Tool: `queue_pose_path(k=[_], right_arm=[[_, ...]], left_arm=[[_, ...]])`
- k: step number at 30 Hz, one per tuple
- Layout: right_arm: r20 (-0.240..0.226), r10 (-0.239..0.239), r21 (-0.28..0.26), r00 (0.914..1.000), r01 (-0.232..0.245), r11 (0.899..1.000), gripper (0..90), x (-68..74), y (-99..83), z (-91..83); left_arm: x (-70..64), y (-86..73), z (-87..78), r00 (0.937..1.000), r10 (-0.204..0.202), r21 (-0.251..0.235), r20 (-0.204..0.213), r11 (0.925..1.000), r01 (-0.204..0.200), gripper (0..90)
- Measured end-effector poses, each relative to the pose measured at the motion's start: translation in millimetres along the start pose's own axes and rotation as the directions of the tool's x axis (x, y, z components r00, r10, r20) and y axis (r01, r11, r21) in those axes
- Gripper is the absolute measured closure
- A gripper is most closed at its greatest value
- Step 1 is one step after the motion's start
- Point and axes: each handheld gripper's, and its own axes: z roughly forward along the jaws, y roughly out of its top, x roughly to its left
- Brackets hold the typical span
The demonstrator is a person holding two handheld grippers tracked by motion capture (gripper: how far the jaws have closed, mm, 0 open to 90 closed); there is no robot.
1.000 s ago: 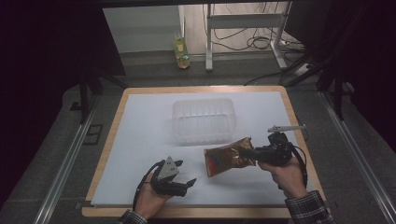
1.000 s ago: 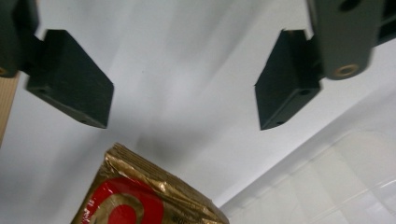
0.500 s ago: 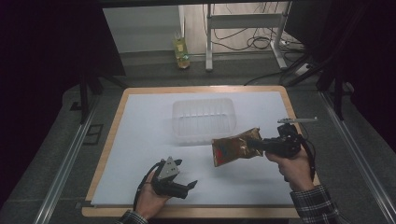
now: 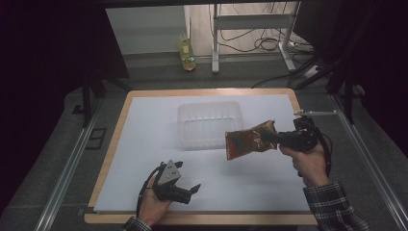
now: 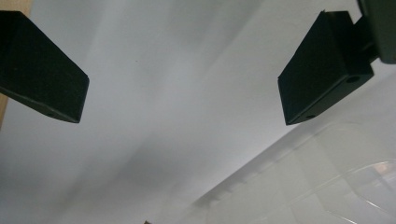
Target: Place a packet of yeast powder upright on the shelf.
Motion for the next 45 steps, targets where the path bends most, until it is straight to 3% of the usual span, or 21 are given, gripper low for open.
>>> queue_pose_path(k=[10,26,39,45], right_arm=[[0.05,0.002,-0.026,0.9988,0.0,1.0,78.2,-4.7,20.7,-3.7],[0.143,-0.001,-0.039,0.9897,0.007,0.999,78.3,-13.4,59.8,5.4],[0.212,-0.015,-0.005,0.9771,0.017,1.0,78.3,-22.2,81.4,33.0],[0.247,-0.044,0.025,0.9681,0.039,0.999,78.2,-21.1,87.5,50.0]], left_arm=[[-1.4,-1.4,2.6,0.9995,0.029,0.044,-0.012,0.9986,-0.028,0.2],[-0.7,-1.8,2.1,0.9991,0.039,0.052,-0.015,0.9979,-0.038,0.4],[-1.0,-1.9,2.3,0.9989,0.046,0.06,-0.008,0.9971,-0.046,0.7],[-0.5,-2.1,2.1,0.9989,0.047,0.064,-0.006,0.9968,-0.047,0.9]])
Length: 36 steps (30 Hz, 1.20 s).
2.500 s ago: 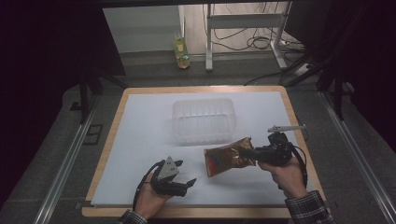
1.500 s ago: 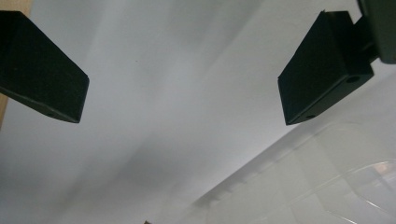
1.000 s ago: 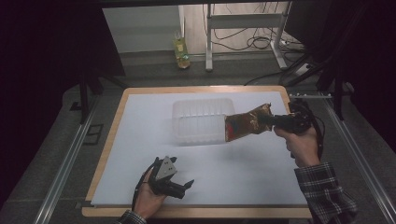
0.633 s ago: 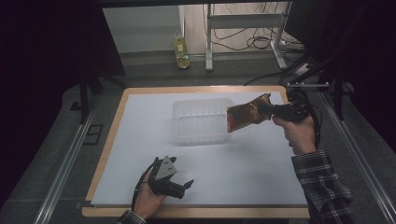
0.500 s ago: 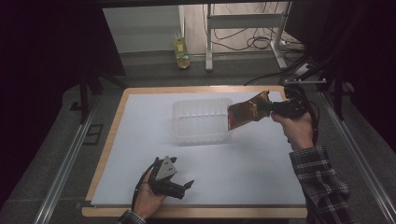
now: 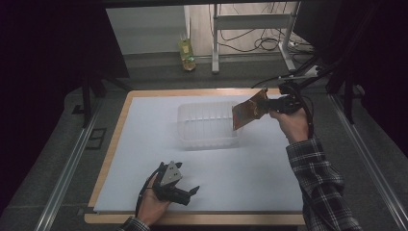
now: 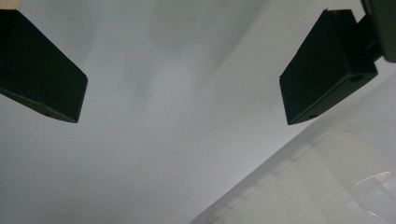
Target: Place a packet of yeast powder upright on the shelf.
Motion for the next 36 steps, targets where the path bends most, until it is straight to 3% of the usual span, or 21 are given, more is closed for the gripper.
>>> queue_pose_path(k=[12,24,36], right_arm=[[0.021,-0.032,0.037,0.9993,0.031,0.999,77.5,9.4,4.5,27.5],[-0.005,0.001,0.029,1.0,-0.001,1.0,75.1,5.6,4.1,48.0],[-0.056,0.04,-0.015,0.9976,-0.041,0.999,73.3,-0.6,2.1,77.4]], left_arm=[[0.3,-0.1,0.0,1.0,0.005,0.004,0.002,1.0,-0.005,1.1],[-0.1,-0.2,0.8,0.9999,0.009,0.009,0.005,0.9999,-0.009,1.2],[0.1,-0.7,0.8,0.9999,0.01,0.014,0.008,0.9999,-0.01,1.4]])
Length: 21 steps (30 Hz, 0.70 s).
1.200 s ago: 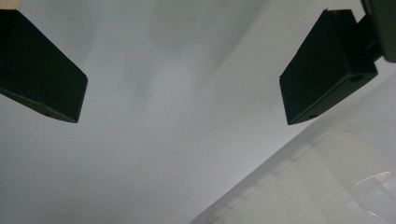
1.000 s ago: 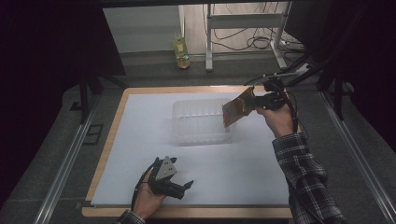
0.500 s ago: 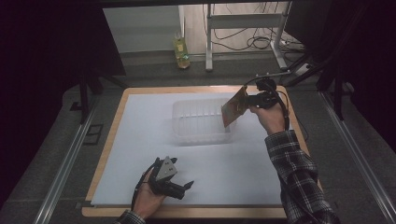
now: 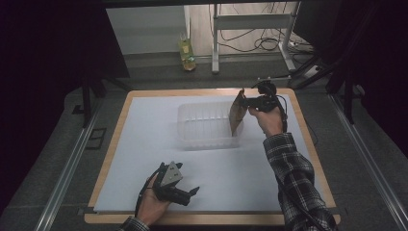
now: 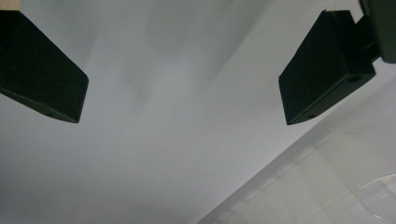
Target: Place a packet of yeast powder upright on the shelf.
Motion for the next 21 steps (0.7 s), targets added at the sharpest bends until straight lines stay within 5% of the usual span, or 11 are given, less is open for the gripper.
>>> queue_pose_path(k=[13,21], right_arm=[[0.003,-0.002,-0.045,1.0,0.002,0.999,76.6,-5.9,-6.4,15.0],[0.007,-0.025,-0.033,0.9997,0.026,0.999,65.7,-3.8,-7.5,11.6]], left_arm=[[-1.0,0.0,1.3,1.0,0.008,0.006,0.001,0.9999,-0.008,1.5],[0.2,-0.3,0.0,1.0,-0.002,-0.009,0.002,1.0,0.002,1.5]])
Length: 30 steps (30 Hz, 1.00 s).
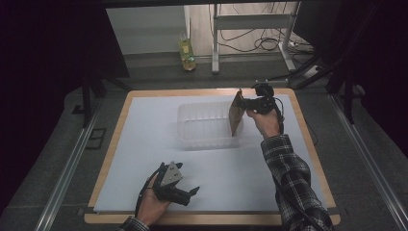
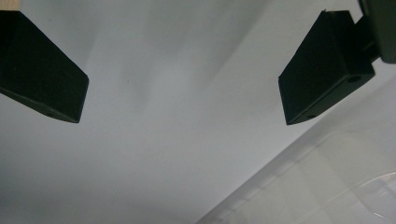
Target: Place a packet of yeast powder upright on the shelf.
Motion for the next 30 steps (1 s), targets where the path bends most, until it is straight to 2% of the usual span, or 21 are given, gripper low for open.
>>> queue_pose_path(k=[5,13,19,24,26,30], right_arm=[[0.002,-0.011,-0.008,0.9999,0.011,1.0,58.1,1.3,-0.1,-1.9],[0.012,-0.056,-0.014,0.9984,0.056,0.998,41.6,5.5,0.1,-5.5],[0.007,-0.084,-0.007,0.9964,0.084,0.996,34.4,10.0,-1.8,-5.7],[0.014,-0.128,-0.009,0.9917,0.128,0.992,27.2,15.1,-2.5,-9.2],[0.002,-0.138,-0.008,0.9904,0.138,0.99,24.8,16.3,-3.1,-10.9],[-0.004,-0.182,0.001,0.9832,0.182,0.983,17.7,18.4,-5.7,-13.5]], left_arm=[[0.1,-0.2,0.0,1.0,-0.001,-0.002,-0.002,1.0,0.001,1.6],[0.5,-0.5,-0.2,1.0,0.0,-0.005,-0.008,1.0,0.0,1.5],[1.0,-1.1,0.0,0.9999,-0.001,-0.005,-0.015,1.0,0.001,1.4],[1.2,-1.5,0.2,0.9999,-0.001,-0.008,-0.013,1.0,0.0,1.4],[1.0,-1.5,0.4,0.9999,-0.001,-0.009,-0.012,1.0,0.001,1.3],[0.4,-1.6,0.8,0.9999,0.005,-0.009,-0.01,0.9999,-0.005,1.3]])
